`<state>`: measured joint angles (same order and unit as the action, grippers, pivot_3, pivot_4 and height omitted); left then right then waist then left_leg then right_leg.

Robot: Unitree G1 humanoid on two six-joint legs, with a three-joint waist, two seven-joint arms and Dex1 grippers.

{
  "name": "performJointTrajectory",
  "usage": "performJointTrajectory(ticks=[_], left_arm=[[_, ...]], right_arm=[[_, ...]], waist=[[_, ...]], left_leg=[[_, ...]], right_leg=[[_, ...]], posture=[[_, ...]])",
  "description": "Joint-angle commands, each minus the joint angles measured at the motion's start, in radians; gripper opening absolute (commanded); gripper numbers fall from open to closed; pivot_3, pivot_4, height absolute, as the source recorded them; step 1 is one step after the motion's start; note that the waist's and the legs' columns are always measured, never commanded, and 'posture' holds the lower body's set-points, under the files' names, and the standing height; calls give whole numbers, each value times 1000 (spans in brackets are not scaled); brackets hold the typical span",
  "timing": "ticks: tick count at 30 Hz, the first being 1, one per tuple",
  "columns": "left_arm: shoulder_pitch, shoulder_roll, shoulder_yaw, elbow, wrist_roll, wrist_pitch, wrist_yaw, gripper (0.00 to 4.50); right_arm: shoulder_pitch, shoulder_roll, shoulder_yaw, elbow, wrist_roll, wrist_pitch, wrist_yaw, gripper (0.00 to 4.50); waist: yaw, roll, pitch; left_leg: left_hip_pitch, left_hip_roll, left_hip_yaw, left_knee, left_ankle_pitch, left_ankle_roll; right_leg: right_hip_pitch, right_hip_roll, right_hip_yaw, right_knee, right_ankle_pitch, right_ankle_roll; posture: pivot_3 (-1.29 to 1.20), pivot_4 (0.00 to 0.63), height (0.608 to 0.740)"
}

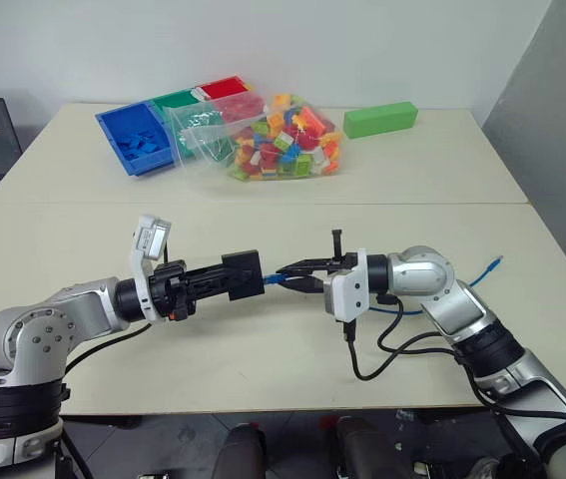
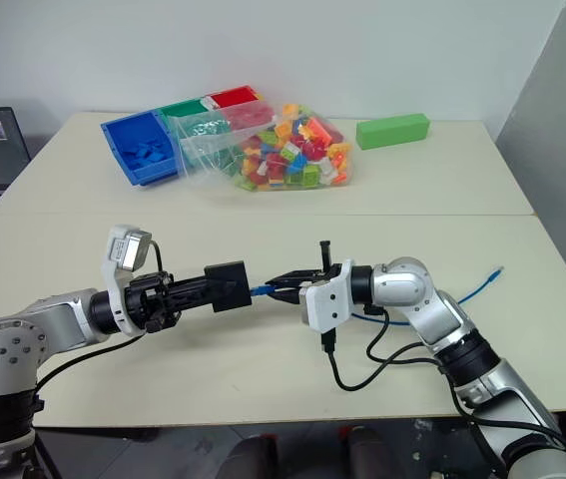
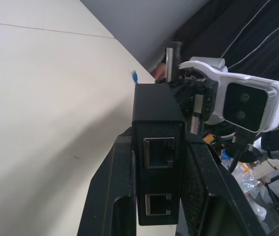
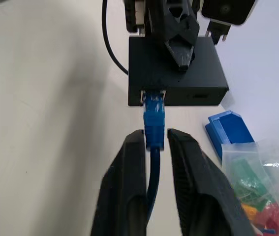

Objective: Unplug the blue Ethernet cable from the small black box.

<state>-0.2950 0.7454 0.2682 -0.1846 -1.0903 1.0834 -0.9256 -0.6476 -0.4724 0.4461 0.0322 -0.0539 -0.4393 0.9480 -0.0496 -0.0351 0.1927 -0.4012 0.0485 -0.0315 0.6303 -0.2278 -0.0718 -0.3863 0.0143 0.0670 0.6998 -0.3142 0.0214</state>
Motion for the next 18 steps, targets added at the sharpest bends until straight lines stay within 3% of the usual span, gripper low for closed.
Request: performJointTrajectory(ticks=[1,3,10,18], left_arm=[[-30,30,-16,-11,29,-40,-55,767],[-33,43,-30,-11,56,-65,-90,767],[-35,74,-110,-7,195,-237,-247,767],[-74,53,-138,18,233,-303,-310,767]], right_arm=[[20,-72,-42,-132,108,120,94,1804],[32,-99,-56,-190,173,222,125,2117],[61,-73,-152,-373,549,867,55,2117],[104,8,-194,-375,653,1109,-49,2117]], waist=[[3,0,0],[9,0,0],[10,0,0],[14,0,0]], left_leg=[[0,0,0,0,0,0],[0,0,0,0,0,0],[0,0,-1,0,0,0],[0,0,1,0,0,0]], right_leg=[[0,0,0,0,0,0],[0,0,0,0,0,0],[0,0,0,0,0,0],[0,0,0,0,0,0]], posture=[[0,150,740],[0,150,740],[0,150,740],[0,150,740]])
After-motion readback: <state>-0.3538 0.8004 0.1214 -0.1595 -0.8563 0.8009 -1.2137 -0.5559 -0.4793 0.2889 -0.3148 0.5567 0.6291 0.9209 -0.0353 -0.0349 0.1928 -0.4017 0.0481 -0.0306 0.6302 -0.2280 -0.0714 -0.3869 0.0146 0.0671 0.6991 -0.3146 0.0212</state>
